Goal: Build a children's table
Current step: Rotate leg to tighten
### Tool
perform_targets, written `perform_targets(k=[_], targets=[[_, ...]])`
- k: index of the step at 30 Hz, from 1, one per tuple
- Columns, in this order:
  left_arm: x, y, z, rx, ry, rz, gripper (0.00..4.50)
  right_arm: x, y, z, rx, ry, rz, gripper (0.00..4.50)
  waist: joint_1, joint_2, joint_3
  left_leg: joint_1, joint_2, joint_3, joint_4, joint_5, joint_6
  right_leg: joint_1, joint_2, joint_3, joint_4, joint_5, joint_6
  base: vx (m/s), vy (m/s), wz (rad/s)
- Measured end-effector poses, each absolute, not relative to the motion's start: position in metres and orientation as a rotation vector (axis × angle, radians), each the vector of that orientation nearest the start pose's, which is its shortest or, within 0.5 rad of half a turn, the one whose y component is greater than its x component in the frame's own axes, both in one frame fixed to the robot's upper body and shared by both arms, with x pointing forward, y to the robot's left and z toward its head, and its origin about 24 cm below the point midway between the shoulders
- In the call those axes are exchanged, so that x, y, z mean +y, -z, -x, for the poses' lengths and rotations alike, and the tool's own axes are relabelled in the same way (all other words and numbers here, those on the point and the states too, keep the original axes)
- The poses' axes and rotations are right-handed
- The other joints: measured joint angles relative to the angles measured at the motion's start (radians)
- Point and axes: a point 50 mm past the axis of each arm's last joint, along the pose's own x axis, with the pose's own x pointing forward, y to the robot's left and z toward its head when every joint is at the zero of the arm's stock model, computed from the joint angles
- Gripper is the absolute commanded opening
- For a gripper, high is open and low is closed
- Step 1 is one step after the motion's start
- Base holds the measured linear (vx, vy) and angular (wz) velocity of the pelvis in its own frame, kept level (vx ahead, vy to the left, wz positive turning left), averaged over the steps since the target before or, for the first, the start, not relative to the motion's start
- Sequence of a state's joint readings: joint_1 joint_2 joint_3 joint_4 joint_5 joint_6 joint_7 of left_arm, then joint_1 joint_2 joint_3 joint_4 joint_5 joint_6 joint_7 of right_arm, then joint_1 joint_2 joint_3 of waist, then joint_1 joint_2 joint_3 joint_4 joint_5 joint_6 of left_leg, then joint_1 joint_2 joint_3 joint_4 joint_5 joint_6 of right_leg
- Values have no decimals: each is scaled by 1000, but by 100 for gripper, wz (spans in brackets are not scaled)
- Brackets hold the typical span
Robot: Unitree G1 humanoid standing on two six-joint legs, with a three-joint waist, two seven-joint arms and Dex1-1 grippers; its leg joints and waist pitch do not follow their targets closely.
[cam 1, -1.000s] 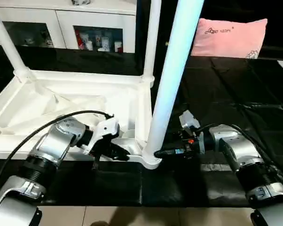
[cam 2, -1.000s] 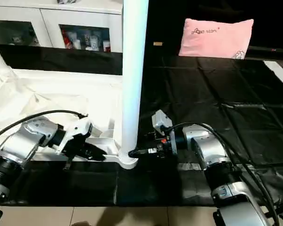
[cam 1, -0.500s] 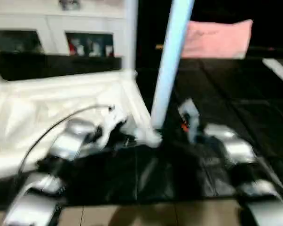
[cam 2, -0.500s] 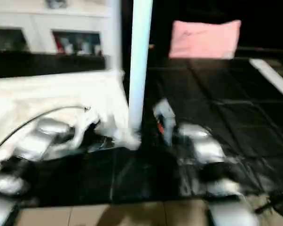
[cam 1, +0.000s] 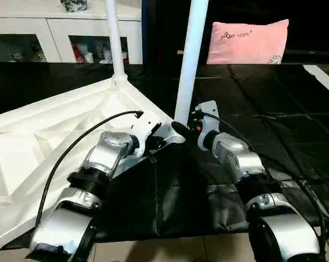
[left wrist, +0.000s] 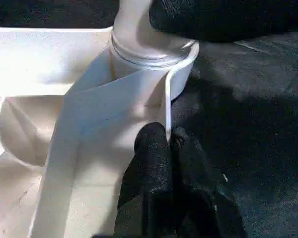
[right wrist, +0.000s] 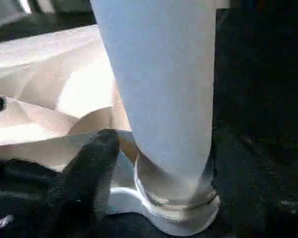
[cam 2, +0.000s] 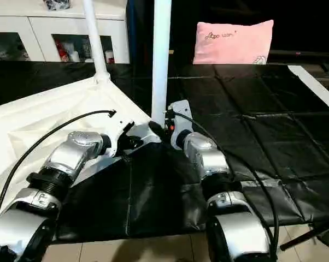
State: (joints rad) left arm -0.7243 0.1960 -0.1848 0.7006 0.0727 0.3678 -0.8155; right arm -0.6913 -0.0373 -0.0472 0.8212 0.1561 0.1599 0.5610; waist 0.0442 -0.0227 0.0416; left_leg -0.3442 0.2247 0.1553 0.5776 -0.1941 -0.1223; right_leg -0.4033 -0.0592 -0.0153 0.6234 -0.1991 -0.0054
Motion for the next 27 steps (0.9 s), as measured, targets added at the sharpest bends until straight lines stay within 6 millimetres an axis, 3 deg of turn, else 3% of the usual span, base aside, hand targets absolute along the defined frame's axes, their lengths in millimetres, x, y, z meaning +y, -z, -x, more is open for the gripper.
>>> perform_targets(k=[2, 9, 14, 20, 27], targets=[[107, -58, -348, 504, 952, -286, 0, -99, -46, -350, 272, -705, -174, 354, 4, 0, 0, -4, 0, 0, -1, 0, 0, -1, 0, -1, -2, 0, 0, 0, 0, 0], [119, -60, -338, 483, 1106, -329, 0, -135, -39, -326, 259, -916, -189, 408, 20, 1, 1, -6, 0, 0, -3, 2, 8, -1, 0, -2, -8, 0, 0, 0, 0, 0], [130, -60, -332, 500, 1207, -347, 0, -154, -50, -316, 257, -1086, -106, 450, 29, 0, 1, -6, 0, 0, -1, 0, 5, -1, -1, -2, -8, 0, 0, 0, 0, 0], [142, -62, -320, 509, 1358, -377, 0, -159, -63, -305, 272, -1320, 7, 450, 49, 0, 2, -6, 1, 0, -2, 1, 7, -2, 0, -3, -8, 0, 0, 0, 0, 0], [150, -66, -311, 547, 1503, -444, 0, -149, -61, -300, 281, -1464, 55, 433, 59, -1, 2, -5, 1, 0, 1, -1, 4, -2, -2, -3, -7, 0, 0, 0, 0, 0]])
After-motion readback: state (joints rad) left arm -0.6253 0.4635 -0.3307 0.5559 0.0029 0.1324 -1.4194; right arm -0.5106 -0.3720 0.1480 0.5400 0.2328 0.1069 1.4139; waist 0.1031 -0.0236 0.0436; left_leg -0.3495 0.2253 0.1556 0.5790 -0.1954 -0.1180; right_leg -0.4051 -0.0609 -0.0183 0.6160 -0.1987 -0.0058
